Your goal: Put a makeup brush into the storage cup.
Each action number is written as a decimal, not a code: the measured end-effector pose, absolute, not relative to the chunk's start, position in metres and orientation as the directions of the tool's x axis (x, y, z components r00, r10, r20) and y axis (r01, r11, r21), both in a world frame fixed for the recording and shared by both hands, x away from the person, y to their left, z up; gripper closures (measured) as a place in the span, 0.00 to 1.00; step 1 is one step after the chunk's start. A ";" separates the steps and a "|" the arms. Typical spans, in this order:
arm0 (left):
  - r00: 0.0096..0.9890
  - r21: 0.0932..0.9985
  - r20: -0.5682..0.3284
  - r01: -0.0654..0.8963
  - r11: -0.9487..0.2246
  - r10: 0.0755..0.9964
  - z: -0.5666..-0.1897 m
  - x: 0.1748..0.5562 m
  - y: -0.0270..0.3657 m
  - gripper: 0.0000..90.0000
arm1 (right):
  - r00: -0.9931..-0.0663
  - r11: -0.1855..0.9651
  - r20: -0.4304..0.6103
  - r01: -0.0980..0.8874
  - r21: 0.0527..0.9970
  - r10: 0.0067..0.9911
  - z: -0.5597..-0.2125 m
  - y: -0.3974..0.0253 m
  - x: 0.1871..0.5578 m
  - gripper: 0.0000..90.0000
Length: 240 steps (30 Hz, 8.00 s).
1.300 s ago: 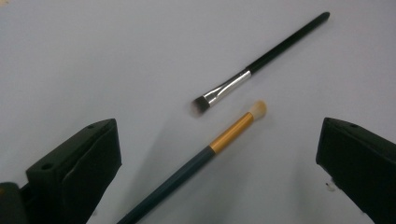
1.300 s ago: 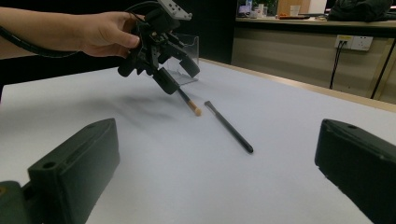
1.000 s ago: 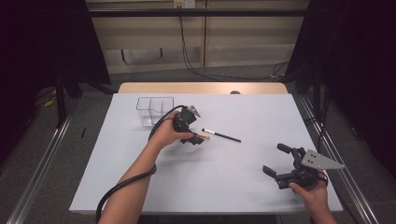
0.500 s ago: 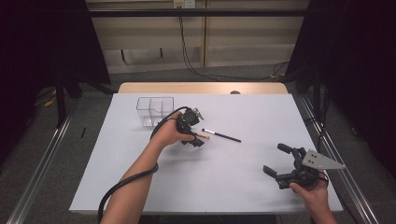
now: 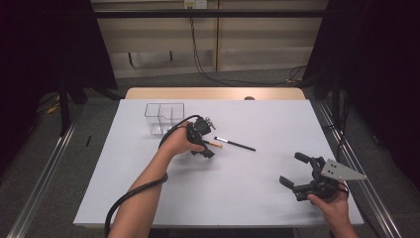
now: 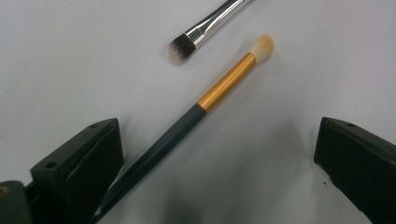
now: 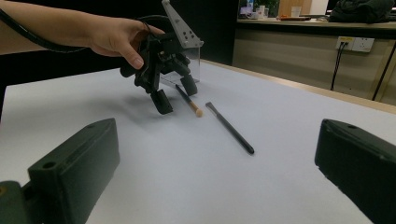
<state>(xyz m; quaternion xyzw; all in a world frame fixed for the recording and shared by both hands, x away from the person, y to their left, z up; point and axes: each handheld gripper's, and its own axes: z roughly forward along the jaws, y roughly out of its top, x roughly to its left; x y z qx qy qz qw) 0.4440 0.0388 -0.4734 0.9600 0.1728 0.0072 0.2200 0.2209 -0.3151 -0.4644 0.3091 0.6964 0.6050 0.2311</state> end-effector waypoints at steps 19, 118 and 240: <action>0.942 0.429 -0.048 0.319 -0.845 0.331 -0.473 0.442 0.040 0.03 | -0.701 0.077 0.053 0.152 0.985 0.711 -0.465 -0.316 0.221 0.00; 0.909 0.321 -0.122 0.415 -0.851 0.398 -0.446 0.423 0.054 0.94 | -0.700 0.080 0.056 0.160 0.984 0.712 -0.466 -0.315 0.225 0.00; 0.675 0.973 -0.190 0.224 0.047 0.713 -0.359 0.439 0.146 0.94 | -0.708 0.089 0.050 0.158 0.983 0.704 -0.466 -0.312 0.227 0.00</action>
